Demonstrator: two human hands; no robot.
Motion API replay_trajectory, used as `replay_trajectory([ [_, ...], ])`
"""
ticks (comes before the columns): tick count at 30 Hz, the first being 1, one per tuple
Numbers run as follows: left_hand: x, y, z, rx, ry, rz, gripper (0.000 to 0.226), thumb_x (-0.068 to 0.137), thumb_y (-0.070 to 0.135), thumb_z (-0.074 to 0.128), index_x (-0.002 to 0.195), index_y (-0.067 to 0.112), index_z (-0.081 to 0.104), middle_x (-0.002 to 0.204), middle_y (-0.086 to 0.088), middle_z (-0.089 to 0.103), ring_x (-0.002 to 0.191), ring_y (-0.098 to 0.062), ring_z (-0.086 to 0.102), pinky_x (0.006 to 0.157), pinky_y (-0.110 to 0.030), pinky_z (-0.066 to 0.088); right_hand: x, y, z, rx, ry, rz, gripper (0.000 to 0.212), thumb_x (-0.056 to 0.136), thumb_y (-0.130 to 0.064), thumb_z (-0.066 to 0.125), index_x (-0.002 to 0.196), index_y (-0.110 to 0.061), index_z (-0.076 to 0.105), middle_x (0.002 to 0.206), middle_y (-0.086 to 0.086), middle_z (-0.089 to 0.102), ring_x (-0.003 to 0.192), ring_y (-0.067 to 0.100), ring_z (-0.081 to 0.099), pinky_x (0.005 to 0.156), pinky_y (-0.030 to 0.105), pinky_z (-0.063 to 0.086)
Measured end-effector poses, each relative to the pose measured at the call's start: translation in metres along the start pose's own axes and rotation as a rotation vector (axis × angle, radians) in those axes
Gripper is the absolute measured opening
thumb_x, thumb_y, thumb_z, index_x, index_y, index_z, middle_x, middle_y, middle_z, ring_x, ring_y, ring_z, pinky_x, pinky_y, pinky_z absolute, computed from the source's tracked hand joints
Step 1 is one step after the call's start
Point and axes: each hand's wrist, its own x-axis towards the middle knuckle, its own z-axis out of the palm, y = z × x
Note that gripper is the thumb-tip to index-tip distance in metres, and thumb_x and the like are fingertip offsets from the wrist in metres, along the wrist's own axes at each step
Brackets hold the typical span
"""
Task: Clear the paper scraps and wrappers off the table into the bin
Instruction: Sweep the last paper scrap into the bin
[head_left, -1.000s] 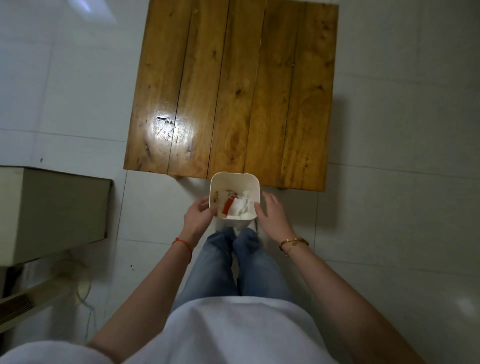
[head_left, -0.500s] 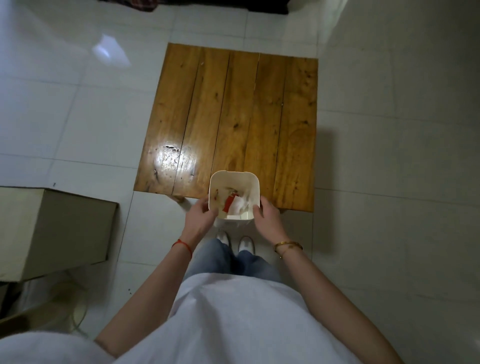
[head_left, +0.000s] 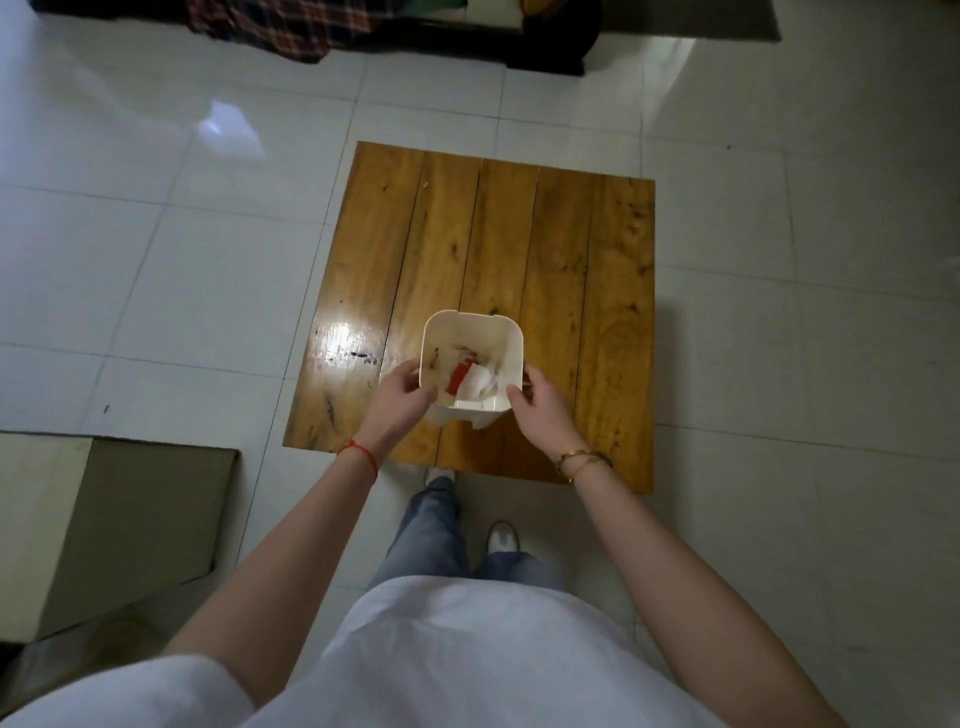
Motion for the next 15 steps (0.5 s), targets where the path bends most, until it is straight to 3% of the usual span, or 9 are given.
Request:
replay_trajectory([
  [3,0.041,0.010,-0.020,0.006,-0.056,-0.020,0.049,0.084,0.013,0.057,0.132,0.018,0.053,0.106,0.002,0.067,0.083,-0.007,0.063,0.059,-0.019,0.055,0.037,-0.018,0.009,-0.015,0.013,0.017,0.046,0.099,-0.027,0.046,0.142,-0.015,0.038,0.118,0.003,0.062,0.079,0.006,0.058,0.052,0.010,0.040],
  [6,0.080,0.017,-0.037,-0.038,-0.111,-0.051,0.052,0.082,0.005,0.055,0.132,0.014,0.052,0.105,0.001,0.066,0.089,-0.003,0.060,0.055,-0.010,0.050,0.073,-0.034,0.018,-0.012,0.013,0.049,0.046,0.098,-0.025,0.047,0.142,-0.015,0.038,0.113,0.003,0.064,0.079,0.012,0.062,0.056,0.019,0.048],
  [11,0.133,0.018,-0.052,-0.020,-0.198,-0.081,0.050,0.083,0.004,0.056,0.130,0.018,0.052,0.099,0.014,0.062,0.095,-0.005,0.057,0.063,-0.013,0.045,0.123,-0.043,0.035,-0.014,0.034,0.089,0.045,0.097,-0.020,0.049,0.140,-0.013,0.040,0.118,0.006,0.063,0.088,0.013,0.061,0.064,0.017,0.048],
  [15,0.164,0.012,-0.051,0.010,-0.260,-0.107,0.054,0.083,0.001,0.056,0.134,0.017,0.049,0.115,0.000,0.062,0.108,-0.016,0.054,0.075,-0.020,0.047,0.150,-0.038,0.041,-0.010,0.033,0.147,0.044,0.096,-0.019,0.050,0.139,-0.013,0.042,0.124,0.007,0.060,0.108,0.021,0.059,0.087,0.036,0.054],
])
